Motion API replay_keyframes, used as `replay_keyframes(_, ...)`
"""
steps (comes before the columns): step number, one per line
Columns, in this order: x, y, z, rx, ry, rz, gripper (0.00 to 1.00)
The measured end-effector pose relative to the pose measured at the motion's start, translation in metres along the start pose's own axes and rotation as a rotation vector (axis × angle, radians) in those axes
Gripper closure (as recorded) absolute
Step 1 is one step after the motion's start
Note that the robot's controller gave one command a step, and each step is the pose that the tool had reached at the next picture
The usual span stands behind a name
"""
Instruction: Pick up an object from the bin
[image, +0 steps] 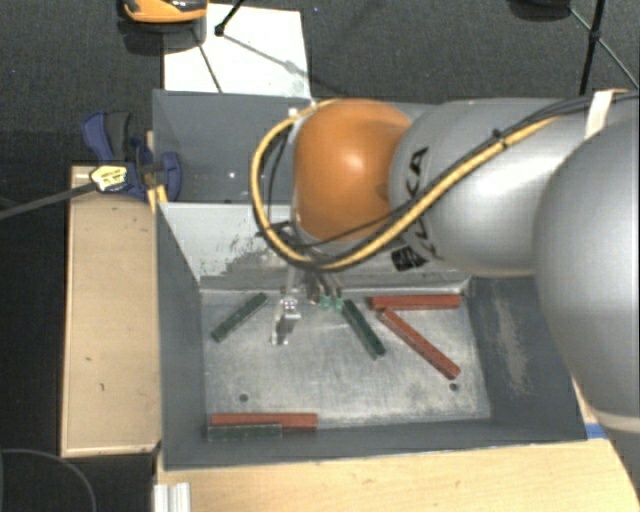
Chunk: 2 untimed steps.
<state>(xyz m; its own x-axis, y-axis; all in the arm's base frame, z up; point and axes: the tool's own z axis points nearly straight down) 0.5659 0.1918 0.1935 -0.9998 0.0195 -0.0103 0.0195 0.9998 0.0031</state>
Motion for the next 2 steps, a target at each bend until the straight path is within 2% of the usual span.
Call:
replay_keyframes(1, -0.012, 0.028, 0.049, 0.001, 0.005, -0.1, 0.0)
replay_keyframes(2, -0.011, 0.035, 0.084, 0.001, 0.012, -0.19, 0.0)
